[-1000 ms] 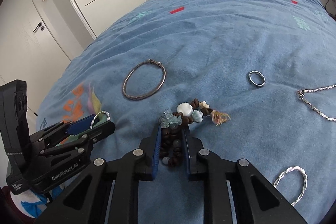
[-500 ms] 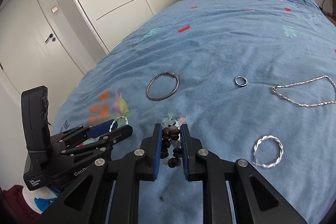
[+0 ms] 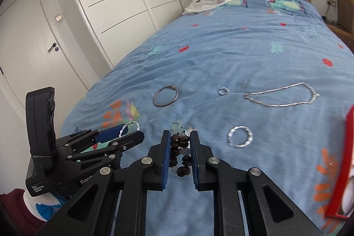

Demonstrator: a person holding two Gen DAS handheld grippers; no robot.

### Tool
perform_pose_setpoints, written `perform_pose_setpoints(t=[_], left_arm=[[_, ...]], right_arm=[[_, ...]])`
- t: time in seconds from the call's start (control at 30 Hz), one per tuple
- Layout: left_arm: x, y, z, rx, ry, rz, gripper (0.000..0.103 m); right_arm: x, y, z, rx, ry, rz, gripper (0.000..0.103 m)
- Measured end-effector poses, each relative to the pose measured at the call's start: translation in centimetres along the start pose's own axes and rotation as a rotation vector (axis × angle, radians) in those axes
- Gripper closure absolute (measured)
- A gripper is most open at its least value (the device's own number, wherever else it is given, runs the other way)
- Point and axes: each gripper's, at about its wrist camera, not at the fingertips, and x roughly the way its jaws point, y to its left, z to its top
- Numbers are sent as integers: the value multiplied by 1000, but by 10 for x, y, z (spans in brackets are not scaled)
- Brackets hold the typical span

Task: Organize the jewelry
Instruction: 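Carry the twisted bangle and beaded bracelet with both tools over the red box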

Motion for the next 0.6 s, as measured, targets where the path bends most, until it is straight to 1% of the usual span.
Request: perform_pose_setpoints(t=[0.13, 0.27, 0.3, 0.47, 0.6], left_arm=[[-7, -36, 4, 34, -6, -56, 65], [-6, -81, 7, 77, -1, -122, 65], [-5, -99, 8, 97, 2, -146, 65], [5, -164, 14, 161, 23, -236, 65], [23, -225, 21, 215, 49, -309, 65]], right_arm=[[-39, -21, -4, 20, -37, -54, 86], [-76, -51, -11, 47, -69, -121, 86], [-88, -62, -13, 58, -78, -145, 86], [-131, -111, -21, 98, -104, -239, 86], [-161, -163, -25, 154, -125, -320, 86]])
